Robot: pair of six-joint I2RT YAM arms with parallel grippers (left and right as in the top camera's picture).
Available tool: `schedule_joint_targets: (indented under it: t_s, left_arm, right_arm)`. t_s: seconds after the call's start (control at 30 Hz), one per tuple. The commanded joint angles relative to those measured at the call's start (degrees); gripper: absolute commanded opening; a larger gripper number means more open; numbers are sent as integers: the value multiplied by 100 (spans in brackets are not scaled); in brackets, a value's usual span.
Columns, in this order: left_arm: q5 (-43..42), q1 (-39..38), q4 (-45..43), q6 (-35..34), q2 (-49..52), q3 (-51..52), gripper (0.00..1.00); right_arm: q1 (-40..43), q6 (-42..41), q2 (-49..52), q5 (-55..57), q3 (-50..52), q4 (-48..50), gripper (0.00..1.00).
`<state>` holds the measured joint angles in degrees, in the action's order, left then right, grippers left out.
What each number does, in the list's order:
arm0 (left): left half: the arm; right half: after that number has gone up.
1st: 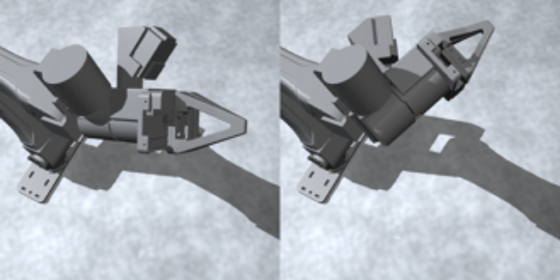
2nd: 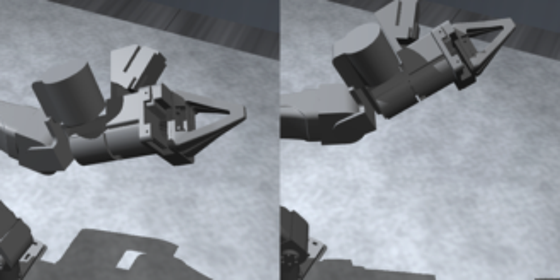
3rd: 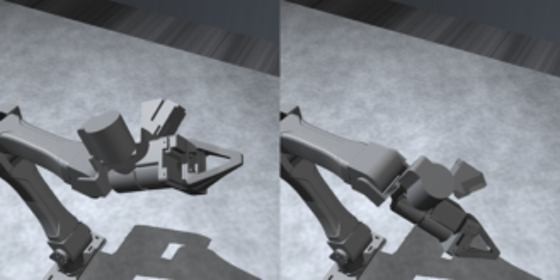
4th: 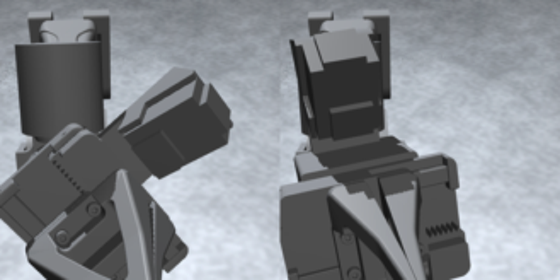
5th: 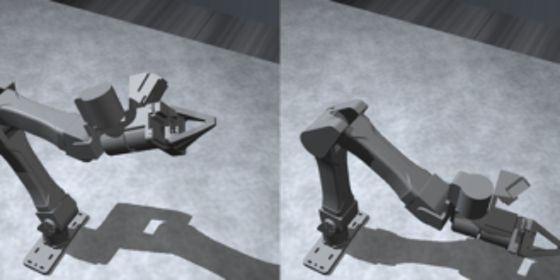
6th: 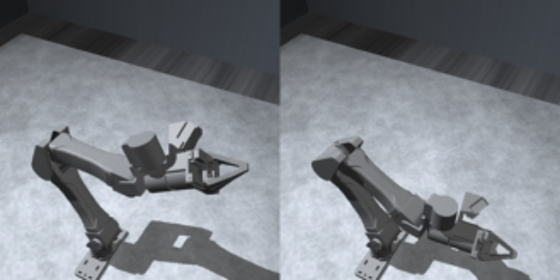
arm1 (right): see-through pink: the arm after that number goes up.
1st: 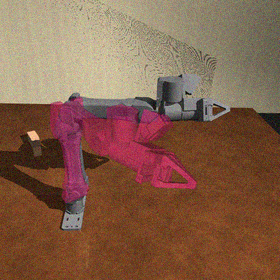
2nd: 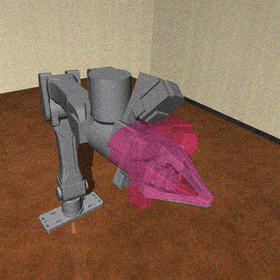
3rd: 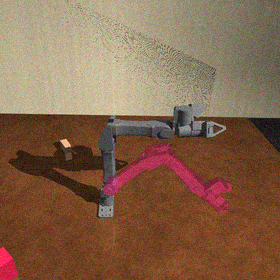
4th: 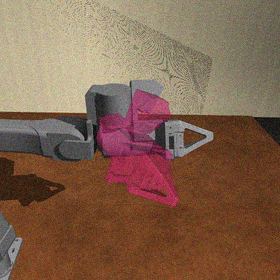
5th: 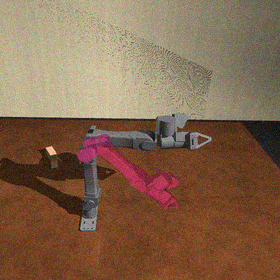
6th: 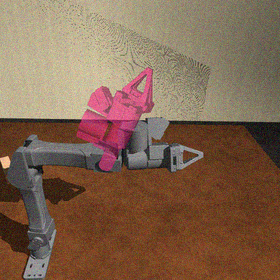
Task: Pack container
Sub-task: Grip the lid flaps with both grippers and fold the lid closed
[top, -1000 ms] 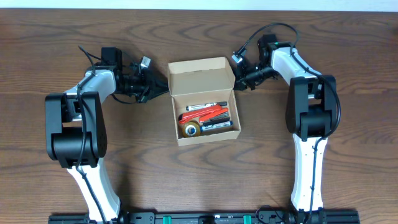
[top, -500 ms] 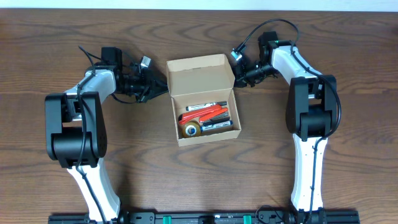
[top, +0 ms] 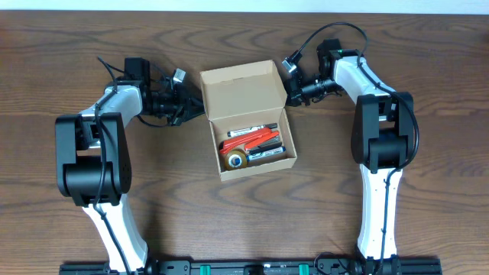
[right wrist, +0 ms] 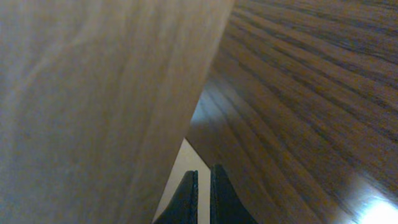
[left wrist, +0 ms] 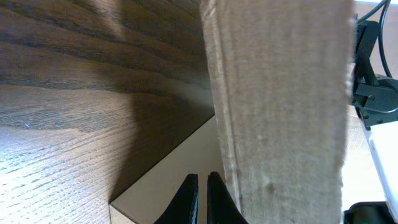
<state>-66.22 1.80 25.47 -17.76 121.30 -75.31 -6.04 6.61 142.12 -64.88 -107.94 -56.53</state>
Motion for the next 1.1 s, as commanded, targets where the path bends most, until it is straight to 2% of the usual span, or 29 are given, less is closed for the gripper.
schedule_joint_targets:
  t_s: [0.0, 0.23, 0.57, 0.87, 1.07]
  left_arm:
    - [-184, -13, 0, 170, 81, -208, 6]
    - [-247, -31, 372, 431, 79, -726, 6]
    - [164, -343, 2011, 1390, 79, -2000, 6]
    - [1384, -765, 3939, 2573, 22, -2966, 6]
    - [2293, -1025, 4579, 2833, -275, -3062, 6]
  right_arm:
    - [-42, 354, -125, -468, -125, -46, 1]
    - [-37, 1266, -125, -636, -564, -885, 1]
    - [-37, 1775, -125, 90, -1423, -2059, 1]
    - [-31, 2177, -125, 1556, -1891, -2957, 1]
    - [-26, 2041, -125, 2356, -2363, -3163, 1]
